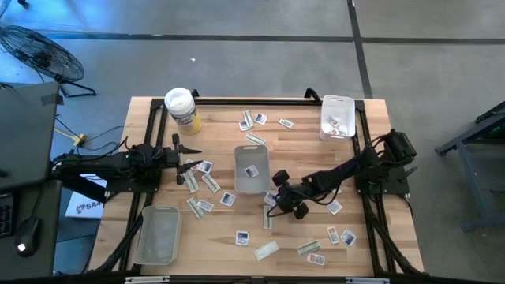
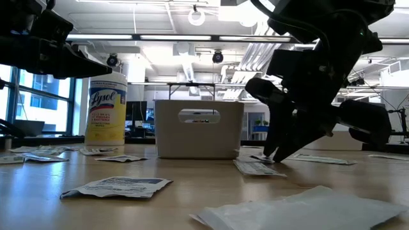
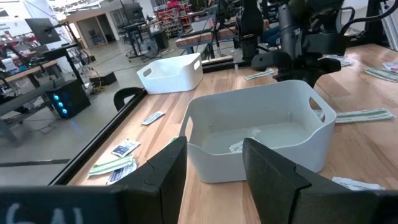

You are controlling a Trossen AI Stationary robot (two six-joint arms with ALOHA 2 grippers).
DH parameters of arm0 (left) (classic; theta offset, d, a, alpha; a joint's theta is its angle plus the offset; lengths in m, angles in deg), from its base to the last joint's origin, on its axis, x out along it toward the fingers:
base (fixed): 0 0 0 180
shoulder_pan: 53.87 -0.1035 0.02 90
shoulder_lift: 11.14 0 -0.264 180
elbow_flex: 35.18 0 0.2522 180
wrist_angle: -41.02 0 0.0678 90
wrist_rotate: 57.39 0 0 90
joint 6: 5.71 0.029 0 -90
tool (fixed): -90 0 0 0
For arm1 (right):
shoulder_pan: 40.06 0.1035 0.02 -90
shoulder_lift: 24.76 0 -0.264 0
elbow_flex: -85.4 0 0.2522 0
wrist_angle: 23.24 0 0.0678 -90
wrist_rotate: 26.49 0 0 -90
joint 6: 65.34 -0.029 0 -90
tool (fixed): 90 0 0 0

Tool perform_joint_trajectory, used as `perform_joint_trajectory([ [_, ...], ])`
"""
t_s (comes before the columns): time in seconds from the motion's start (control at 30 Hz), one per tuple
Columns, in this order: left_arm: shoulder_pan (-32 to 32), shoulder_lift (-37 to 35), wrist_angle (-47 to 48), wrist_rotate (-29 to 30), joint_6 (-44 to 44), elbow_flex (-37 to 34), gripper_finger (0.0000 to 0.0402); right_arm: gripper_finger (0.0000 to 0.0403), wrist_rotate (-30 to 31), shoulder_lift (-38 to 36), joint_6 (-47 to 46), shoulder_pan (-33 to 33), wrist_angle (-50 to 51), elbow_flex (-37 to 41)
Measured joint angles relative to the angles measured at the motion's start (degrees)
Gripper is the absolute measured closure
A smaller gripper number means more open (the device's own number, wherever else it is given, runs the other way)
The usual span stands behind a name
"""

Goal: Pick & Place First Aid Supplies
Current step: Put the blue pad into the middle gray bin

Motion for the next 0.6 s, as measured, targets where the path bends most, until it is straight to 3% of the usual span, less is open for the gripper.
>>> perform_joint_trajectory([
  [0.23,0.0,0.0,0.0,0.0,0.0,0.0,0.0247,0.0396,-2.0,0.2,-4.3,-1.1,0.8,0.1],
  [0.6,0.0,0.0,0.0,0.0,0.0,0.0,0.0247,0.0399,-1.7,-6.7,-11.5,2.9,9.1,0.7],
])
